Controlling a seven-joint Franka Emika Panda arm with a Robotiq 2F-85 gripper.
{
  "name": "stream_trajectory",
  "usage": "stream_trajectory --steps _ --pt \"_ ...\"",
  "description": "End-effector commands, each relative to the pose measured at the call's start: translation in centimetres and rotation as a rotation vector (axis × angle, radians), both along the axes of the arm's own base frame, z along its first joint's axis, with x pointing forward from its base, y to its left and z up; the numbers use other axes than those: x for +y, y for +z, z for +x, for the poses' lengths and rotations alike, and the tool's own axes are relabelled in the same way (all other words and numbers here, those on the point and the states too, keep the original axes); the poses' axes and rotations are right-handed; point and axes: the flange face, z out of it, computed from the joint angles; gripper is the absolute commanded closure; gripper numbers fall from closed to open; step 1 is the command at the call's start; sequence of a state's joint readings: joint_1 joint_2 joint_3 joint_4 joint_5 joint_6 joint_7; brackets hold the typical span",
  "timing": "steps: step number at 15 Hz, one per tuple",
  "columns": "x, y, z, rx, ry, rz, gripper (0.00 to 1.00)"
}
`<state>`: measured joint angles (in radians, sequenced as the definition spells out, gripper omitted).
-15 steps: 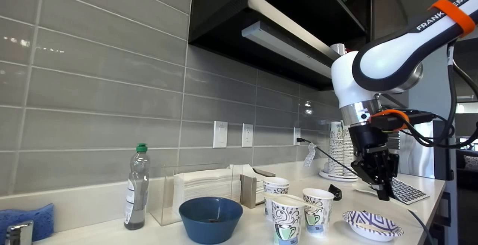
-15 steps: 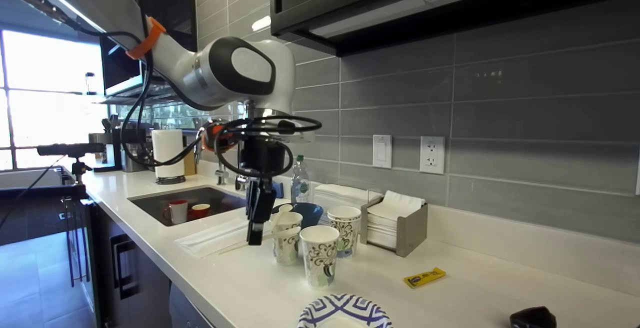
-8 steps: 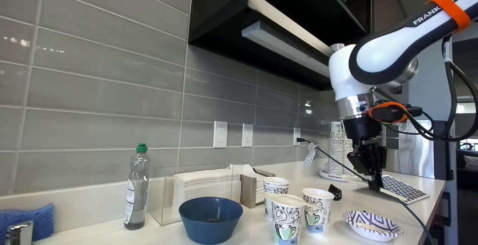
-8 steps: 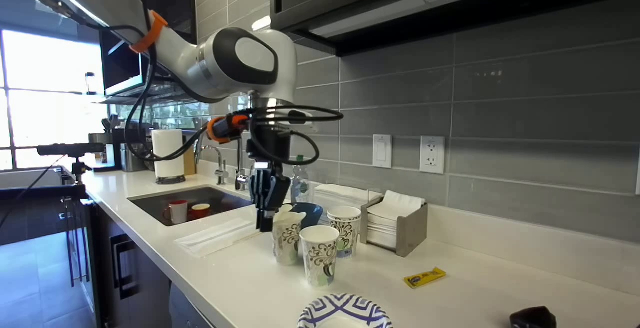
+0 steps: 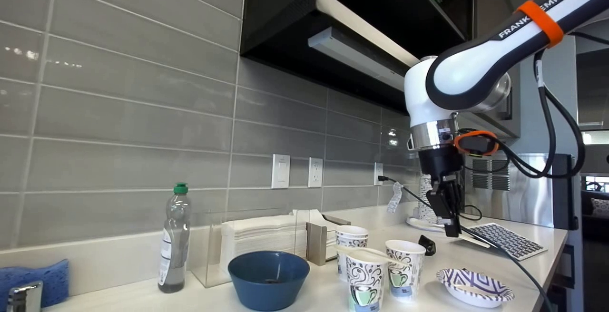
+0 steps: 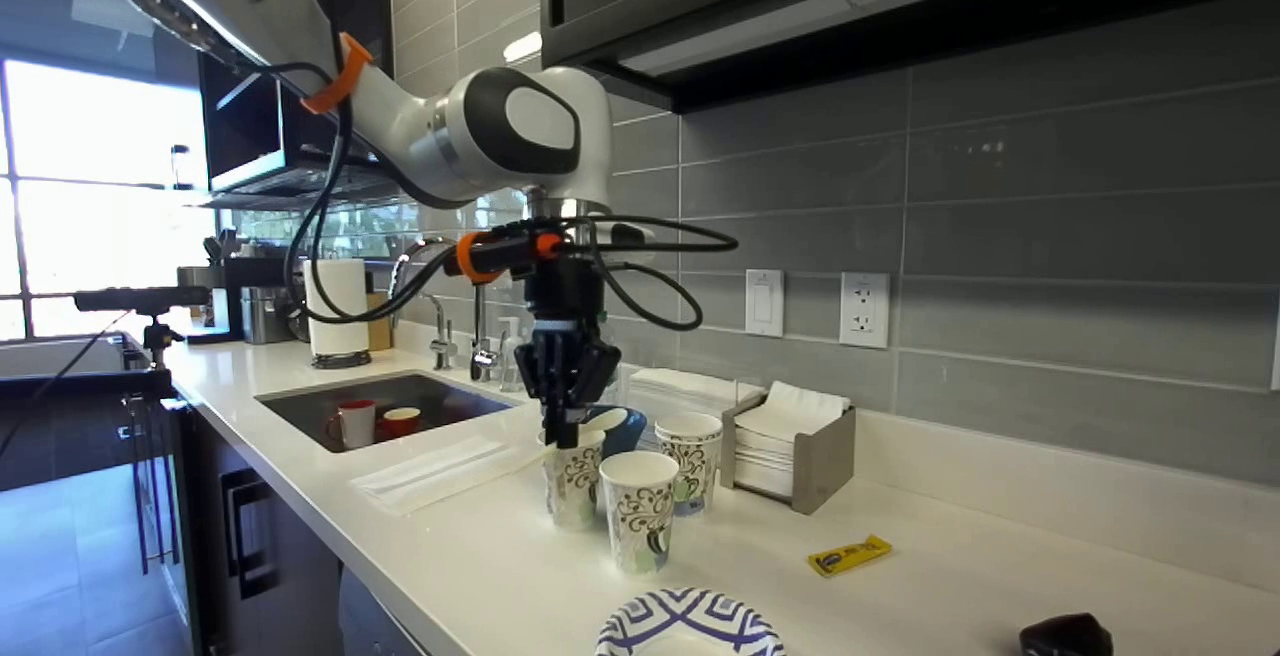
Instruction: Pick up the plastic spoon, put it on the paper cup on the left, pick up the plastic spoon and put it on the paper cup on the right
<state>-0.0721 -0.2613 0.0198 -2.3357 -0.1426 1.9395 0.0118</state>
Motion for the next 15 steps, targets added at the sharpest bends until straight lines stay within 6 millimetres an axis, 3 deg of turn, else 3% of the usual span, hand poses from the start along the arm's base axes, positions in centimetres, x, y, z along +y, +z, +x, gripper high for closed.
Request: stream_trajectory --steps 1,6,15 --pt "0.3 -0.1 2.7 0.000 0.087 0.000 0.97" --pt "0.8 -0.6 4.9 0.009 0.153 0.001 0.97" --pt "0.0 -2.4 7.4 0.005 0.199 -0.009 0.97"
